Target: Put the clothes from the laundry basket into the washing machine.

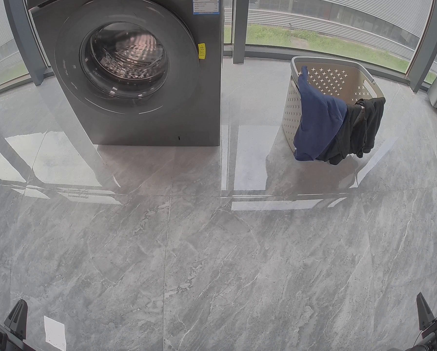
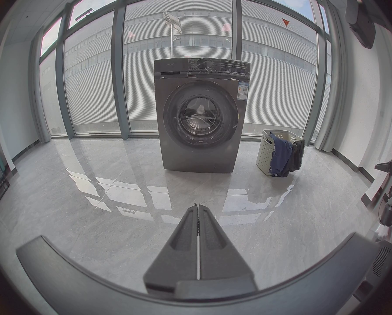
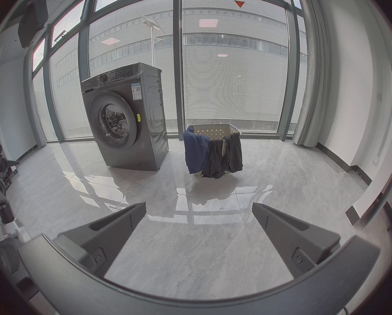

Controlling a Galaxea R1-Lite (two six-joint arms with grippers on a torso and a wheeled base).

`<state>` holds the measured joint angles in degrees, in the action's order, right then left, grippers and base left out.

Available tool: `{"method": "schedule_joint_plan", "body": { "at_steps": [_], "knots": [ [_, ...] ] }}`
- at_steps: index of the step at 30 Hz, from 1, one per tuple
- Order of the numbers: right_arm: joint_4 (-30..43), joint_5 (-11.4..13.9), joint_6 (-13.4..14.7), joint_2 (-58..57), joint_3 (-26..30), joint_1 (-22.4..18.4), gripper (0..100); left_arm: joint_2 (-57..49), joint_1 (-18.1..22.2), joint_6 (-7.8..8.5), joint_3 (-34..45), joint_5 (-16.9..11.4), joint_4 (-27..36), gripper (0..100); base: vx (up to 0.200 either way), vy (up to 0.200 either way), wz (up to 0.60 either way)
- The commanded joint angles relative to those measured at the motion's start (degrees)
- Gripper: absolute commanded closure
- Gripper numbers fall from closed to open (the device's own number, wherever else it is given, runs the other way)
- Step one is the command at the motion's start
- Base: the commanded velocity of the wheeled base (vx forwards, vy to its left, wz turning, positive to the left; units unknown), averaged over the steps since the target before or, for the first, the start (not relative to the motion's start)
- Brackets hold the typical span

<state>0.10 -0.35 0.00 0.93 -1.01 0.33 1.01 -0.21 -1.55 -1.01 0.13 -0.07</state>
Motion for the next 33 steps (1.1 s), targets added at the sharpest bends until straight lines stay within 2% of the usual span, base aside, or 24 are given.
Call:
{"method": "schedule_joint_plan", "body": {
  "at_steps": [1, 23, 29, 33],
  "knots": [
    [0.0, 0.0, -0.1, -0.5, 0.9, 0.0, 0, -1.0, -0.1, 0.05, 1.0, 0.0, 0.0, 100, 0.200, 0.000, 0.00],
    [0.1, 0.2, -0.3, -0.5, 0.8, 0.1, 0, -1.0, 0.0, -0.21, 1.0, 0.0, 0.0, 100, 0.200, 0.000, 0.00],
    [0.0, 0.2, -0.2, -0.6, 0.8, 0.1, 0, -1.0, -0.1, -0.21, 1.0, 0.0, 0.0, 100, 0.000, 0.000, 0.00],
    [0.0, 0.2, -0.2, -0.7, 0.8, 0.1, 0, -0.9, 0.0, -0.21, 1.0, 0.1, 0.0, 100, 0.000, -0.200, 0.00]
  ]
}}
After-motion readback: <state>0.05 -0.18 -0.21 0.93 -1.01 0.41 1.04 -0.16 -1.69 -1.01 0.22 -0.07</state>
